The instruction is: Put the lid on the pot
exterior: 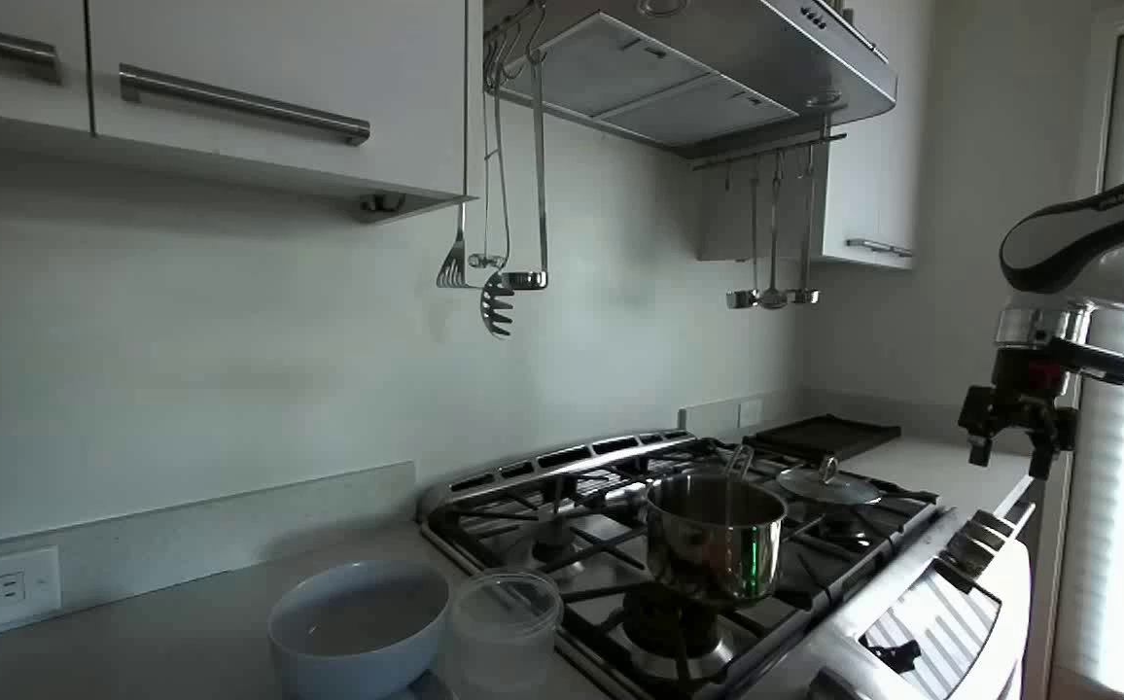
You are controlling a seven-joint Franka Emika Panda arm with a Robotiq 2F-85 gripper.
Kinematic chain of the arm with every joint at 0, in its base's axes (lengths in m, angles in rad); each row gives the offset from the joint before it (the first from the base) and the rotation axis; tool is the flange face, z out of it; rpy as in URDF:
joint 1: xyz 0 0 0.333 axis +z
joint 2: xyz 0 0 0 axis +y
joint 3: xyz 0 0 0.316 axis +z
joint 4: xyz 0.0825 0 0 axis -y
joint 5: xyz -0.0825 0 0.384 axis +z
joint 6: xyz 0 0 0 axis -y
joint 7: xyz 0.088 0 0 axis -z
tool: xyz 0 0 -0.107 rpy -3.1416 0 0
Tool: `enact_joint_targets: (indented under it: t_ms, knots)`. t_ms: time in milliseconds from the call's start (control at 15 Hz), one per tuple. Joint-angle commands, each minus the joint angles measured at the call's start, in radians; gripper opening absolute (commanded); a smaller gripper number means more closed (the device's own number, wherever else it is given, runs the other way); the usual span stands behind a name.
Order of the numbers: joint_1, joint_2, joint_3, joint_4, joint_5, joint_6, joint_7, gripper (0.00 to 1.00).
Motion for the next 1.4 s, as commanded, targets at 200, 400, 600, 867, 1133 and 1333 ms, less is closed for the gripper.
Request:
enact_joint_targets:
  t_ms: [200,400,600,867,1133,1333]
  knots:
    - [-0.022,0.003,0.018,0.002,0.010,-0.003,-0.010,1.00]
    - [-0.035,0.038,0.031,0.030,-0.002,0.000,0.038,1.00]
    - [-0.055,0.113,0.077,0.111,-0.022,0.022,0.150,1.00]
    - [-0.059,0.239,0.135,0.250,-0.074,0.028,0.268,1.00]
    - [-0.036,0.349,0.186,0.348,-0.060,0.039,0.410,1.00]
    - [-0.027,0.332,0.183,0.333,-0.053,0.037,0.378,1.00]
